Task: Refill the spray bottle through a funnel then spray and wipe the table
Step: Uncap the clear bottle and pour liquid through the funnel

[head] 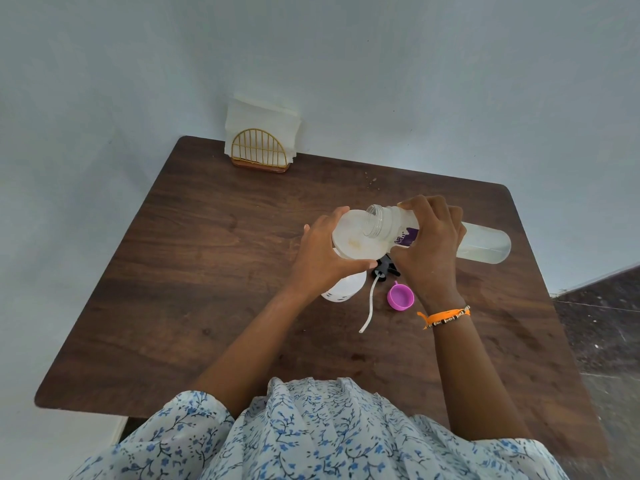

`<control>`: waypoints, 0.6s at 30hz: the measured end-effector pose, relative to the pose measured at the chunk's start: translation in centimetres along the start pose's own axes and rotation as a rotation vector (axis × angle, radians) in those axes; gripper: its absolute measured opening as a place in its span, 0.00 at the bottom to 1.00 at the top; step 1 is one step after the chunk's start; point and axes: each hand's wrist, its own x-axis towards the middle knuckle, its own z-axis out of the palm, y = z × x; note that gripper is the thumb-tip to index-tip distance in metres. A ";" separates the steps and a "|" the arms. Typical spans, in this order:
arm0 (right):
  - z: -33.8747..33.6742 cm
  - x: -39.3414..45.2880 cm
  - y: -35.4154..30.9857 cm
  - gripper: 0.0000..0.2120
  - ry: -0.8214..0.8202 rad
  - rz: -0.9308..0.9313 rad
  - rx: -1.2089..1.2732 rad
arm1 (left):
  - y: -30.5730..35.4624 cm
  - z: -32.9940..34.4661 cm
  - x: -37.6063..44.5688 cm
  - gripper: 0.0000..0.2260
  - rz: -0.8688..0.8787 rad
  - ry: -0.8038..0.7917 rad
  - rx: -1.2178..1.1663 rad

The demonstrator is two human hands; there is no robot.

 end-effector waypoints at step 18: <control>0.0 0.0 -0.2 0.24 -0.013 -0.008 -0.023 | 0.1 -0.2 0.0 0.40 -0.003 -0.008 0.001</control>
